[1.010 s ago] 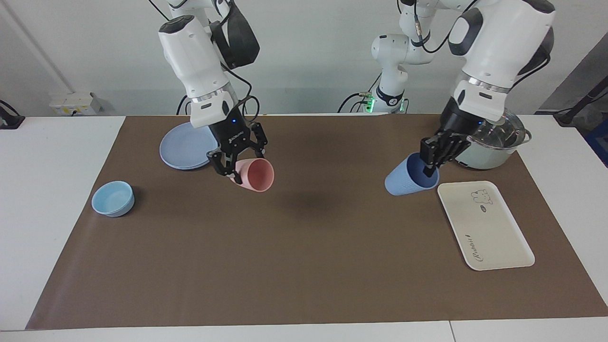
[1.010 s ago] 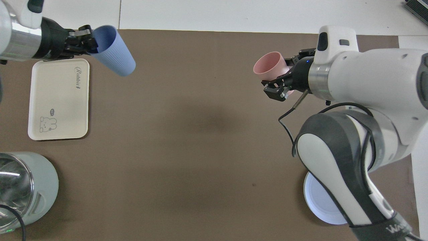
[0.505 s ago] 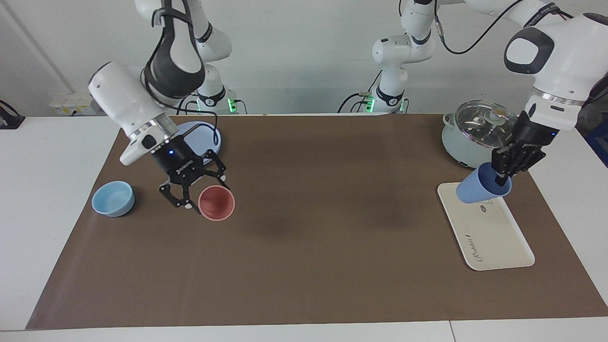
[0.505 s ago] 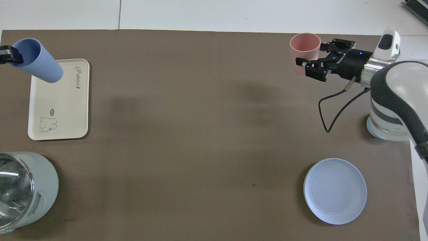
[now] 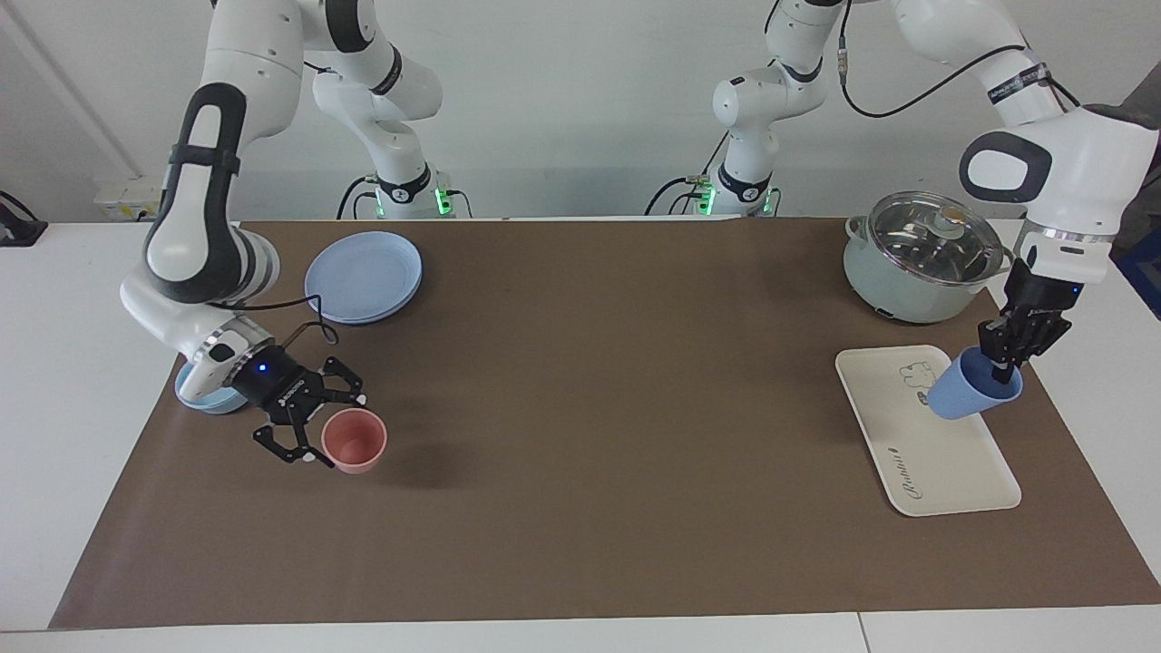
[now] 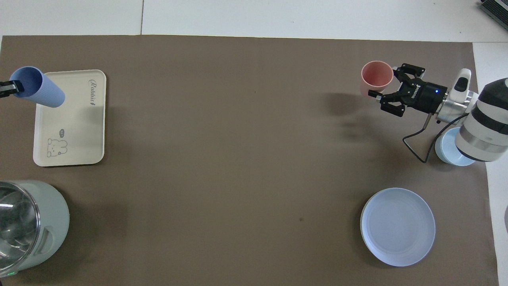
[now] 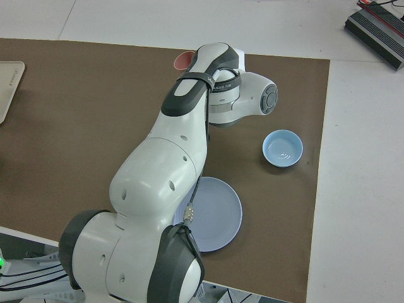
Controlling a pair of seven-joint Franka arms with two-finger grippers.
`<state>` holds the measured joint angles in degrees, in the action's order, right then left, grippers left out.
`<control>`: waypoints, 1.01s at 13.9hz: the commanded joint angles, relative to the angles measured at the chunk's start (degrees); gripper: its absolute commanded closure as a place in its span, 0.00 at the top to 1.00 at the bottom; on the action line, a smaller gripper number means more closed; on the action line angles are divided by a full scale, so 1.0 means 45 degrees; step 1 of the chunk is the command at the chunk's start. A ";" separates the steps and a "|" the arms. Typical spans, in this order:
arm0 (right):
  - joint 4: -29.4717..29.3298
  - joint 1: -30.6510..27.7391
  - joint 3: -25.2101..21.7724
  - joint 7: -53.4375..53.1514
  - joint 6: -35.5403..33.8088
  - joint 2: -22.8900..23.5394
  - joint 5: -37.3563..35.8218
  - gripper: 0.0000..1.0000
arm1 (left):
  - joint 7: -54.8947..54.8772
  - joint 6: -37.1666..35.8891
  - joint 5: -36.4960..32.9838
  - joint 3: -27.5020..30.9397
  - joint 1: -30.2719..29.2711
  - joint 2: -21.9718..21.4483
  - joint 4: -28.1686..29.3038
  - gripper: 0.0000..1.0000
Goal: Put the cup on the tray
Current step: 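Lower the pink cup with the right gripper while the left gripper lowers the blue cup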
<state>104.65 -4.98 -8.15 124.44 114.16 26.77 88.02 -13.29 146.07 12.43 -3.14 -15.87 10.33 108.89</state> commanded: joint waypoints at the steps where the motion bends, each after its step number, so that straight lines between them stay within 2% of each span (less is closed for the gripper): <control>1: 0.0705 -0.0316 0.0151 0.0354 -0.0464 -0.0012 0.0498 0.00 | -0.0328 0.0955 0.0498 -0.0162 -0.0165 0.0671 0.0079 0.00; 3: 0.1274 -0.0357 0.0132 0.0976 -0.0778 -0.0031 0.0909 0.00 | -0.0329 0.1753 0.1316 -0.0162 -0.0165 0.1139 0.0079 0.00; 5: 0.1491 -0.0377 0.0113 0.1464 -0.0700 -0.0090 0.0909 0.00 | -0.0328 0.1914 0.1379 -0.0162 -0.0185 0.1394 0.0099 0.00; 6: 0.1569 -0.0377 0.0113 0.1874 -0.0681 -0.0110 0.0909 0.09 | -0.0328 0.1972 0.1398 -0.0162 -0.0185 0.1492 0.0099 0.00; 7: 0.1782 -0.0396 0.0113 0.2187 -0.0661 -0.0148 0.0909 0.24 | -0.0328 0.2031 0.1398 -0.0162 -0.0224 0.1629 0.0099 0.00; 8: 0.1862 -0.0435 0.0093 0.2287 -0.0680 -0.0168 0.0890 0.49 | -0.0328 0.2186 0.1418 -0.0162 -0.0224 0.1688 0.0099 0.00; 9: 0.1959 -0.0552 0.0074 0.2288 -0.0719 -0.0226 0.0871 0.99 | -0.0328 0.2439 0.1418 -0.0162 -0.0224 0.1766 0.0099 0.12; 10: 0.1999 -0.0611 0.0074 0.2288 -0.0700 -0.0266 0.0851 1.00 | -0.0328 0.2538 0.1418 -0.0162 -0.0224 0.1786 0.0099 0.29; 12: 0.1999 -0.0631 0.0074 0.2249 -0.0777 -0.0305 0.0851 1.00 | -0.0348 0.2540 0.1418 -0.0142 -0.0224 0.1806 0.0099 0.50; 14: 0.1980 -0.0670 0.0074 0.2171 -0.0856 -0.0421 0.0851 1.00 | -0.0348 0.2346 0.1398 -0.0142 -0.0205 0.1806 0.0041 0.62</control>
<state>111.48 -7.28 -8.14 132.95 111.26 27.04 90.40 -13.61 155.95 17.65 -3.31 -16.23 18.33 109.02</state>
